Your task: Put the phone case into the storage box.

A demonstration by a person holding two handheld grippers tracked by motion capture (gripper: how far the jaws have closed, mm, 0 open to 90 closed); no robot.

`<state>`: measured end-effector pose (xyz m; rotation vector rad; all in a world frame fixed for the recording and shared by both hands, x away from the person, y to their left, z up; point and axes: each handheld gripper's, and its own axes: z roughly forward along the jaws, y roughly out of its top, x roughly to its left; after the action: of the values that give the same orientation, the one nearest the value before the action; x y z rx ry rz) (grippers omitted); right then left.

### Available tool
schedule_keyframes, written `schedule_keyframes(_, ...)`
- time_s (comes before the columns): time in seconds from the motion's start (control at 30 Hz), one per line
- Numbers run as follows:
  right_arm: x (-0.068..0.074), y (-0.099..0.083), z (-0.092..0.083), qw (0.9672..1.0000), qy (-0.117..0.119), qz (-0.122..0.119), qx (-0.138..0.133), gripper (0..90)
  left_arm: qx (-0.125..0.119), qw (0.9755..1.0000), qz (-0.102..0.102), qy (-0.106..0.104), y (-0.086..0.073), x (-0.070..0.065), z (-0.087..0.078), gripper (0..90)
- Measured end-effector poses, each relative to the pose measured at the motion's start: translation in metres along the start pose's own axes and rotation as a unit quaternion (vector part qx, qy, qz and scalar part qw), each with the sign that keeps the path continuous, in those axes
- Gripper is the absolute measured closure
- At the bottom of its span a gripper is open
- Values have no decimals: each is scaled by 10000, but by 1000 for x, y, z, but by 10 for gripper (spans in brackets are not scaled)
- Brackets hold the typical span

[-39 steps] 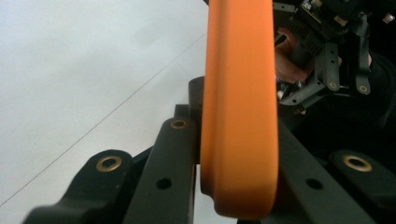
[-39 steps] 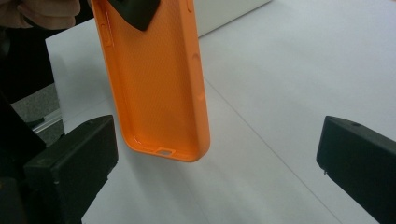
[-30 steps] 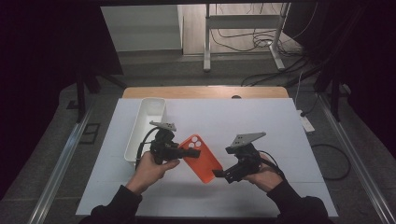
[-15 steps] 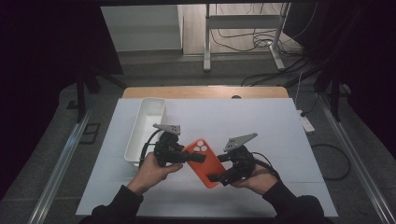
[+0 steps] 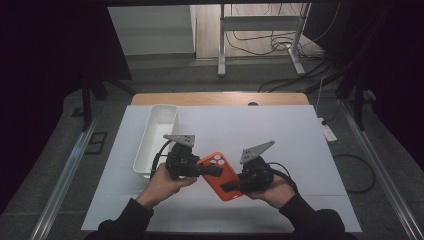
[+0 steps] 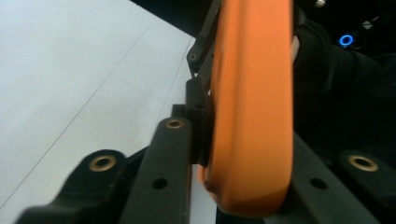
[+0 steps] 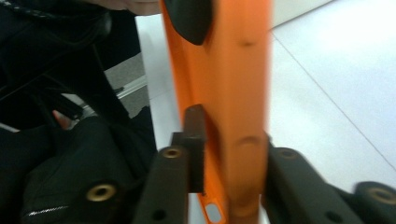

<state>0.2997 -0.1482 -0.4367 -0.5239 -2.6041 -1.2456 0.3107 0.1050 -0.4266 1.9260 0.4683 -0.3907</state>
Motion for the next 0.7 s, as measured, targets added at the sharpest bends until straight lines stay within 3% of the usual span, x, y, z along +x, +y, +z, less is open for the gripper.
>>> schedule_keyframes(0.27,4,1,-1,9995,-96,-298,-64,853,-47,9997,35,228,3,-4,-1,704)
schedule_keyframes(0.33,6,1,-2,9990,-243,-362,-109,853,7,9990,106,441,4,-6,-1,663)
schedule_keyframes(0.47,6,2,-5,9984,-386,-364,-196,853,25,9980,92,618,4,-6,-3,600)
schedule_keyframes(0.53,5,1,-7,9979,-516,-312,-243,853,81,9960,103,879,3,-6,-5,562)
schedule_keyframes(0.7,-1,-1,-14,9967,-731,-165,-314,853,194,9914,109,1290,4,-6,-6,451)
